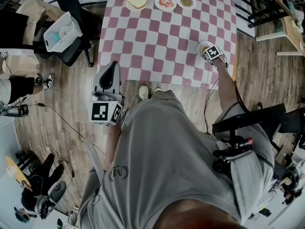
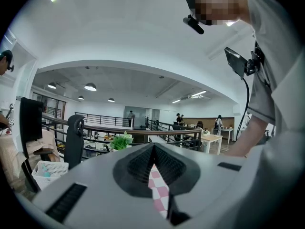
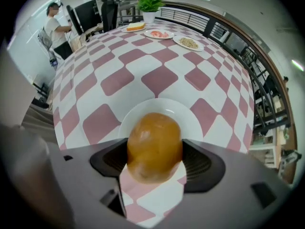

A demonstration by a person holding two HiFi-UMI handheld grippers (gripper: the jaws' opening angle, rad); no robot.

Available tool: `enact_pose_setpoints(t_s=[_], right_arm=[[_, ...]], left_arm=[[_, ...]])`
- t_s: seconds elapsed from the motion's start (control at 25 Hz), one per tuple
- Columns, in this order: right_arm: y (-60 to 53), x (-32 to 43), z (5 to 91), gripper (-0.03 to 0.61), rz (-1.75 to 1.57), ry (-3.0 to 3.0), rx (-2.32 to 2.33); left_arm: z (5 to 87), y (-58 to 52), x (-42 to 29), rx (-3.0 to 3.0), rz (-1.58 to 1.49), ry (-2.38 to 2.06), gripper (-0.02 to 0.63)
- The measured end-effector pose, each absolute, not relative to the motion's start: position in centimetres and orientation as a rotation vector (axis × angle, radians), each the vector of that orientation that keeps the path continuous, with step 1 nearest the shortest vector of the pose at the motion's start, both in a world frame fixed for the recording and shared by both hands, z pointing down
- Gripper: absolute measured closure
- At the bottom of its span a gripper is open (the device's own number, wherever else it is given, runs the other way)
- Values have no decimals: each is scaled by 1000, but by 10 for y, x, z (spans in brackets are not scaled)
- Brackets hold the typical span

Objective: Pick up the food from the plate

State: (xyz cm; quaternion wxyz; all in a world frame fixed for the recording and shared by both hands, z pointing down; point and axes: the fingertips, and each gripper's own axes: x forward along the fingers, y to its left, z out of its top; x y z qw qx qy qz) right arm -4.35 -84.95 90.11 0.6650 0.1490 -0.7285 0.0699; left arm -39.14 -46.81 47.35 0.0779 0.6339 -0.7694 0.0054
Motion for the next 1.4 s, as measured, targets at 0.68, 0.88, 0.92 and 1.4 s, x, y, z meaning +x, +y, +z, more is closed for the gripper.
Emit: enact_pose_setpoints(t_s=[0.68, 0.88, 0.92, 1.4], right_arm=[[-858, -83, 851, 236, 342, -1888, 518], [-855, -122, 805, 236, 368, -2046, 539], [-853, -130, 794, 236, 371, -2080, 537], [-802, -206, 618, 236, 199, -2506, 536]], left_arm=[[470, -483, -384, 2028, -39, -2201, 609], [467, -499, -380, 2100, -66, -2148, 609], [466, -502, -378, 2118, -75, -2133, 609], [455, -548, -366, 2296, -172, -1949, 609]])
